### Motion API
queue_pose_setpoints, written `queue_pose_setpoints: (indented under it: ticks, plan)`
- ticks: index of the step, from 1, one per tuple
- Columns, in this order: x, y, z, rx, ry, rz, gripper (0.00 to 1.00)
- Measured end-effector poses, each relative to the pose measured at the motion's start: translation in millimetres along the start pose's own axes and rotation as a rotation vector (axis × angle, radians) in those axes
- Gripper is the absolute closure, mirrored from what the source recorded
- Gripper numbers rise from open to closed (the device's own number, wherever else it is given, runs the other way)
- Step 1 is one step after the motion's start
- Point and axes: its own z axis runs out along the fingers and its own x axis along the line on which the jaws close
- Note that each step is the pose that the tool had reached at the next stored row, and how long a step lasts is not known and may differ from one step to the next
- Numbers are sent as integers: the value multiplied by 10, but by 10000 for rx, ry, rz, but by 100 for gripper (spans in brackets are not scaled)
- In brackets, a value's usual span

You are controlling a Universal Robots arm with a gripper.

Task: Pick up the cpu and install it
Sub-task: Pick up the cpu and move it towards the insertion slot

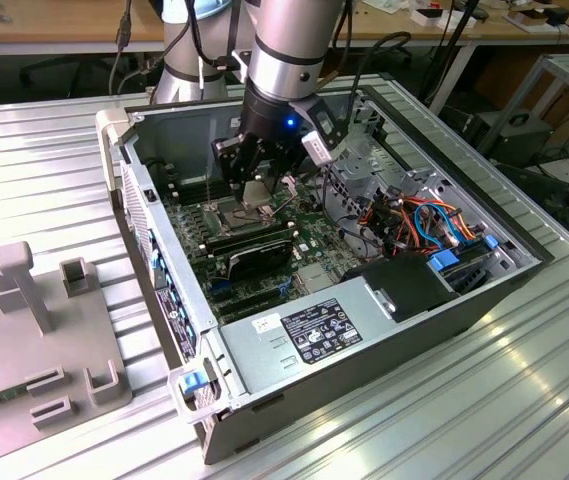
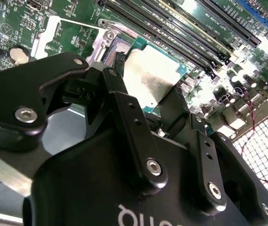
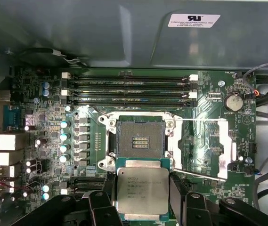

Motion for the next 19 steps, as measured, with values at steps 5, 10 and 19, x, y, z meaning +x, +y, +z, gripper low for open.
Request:
queue_pose_setpoints:
  ticks: [5, 10, 19]
  plan:
    - [-1, 47, 26, -2, -1, 0, 45]
    - [-1, 81, 91, 15, -1, 1, 45]
    - [-4, 200, 176, 106, 1, 1, 45]
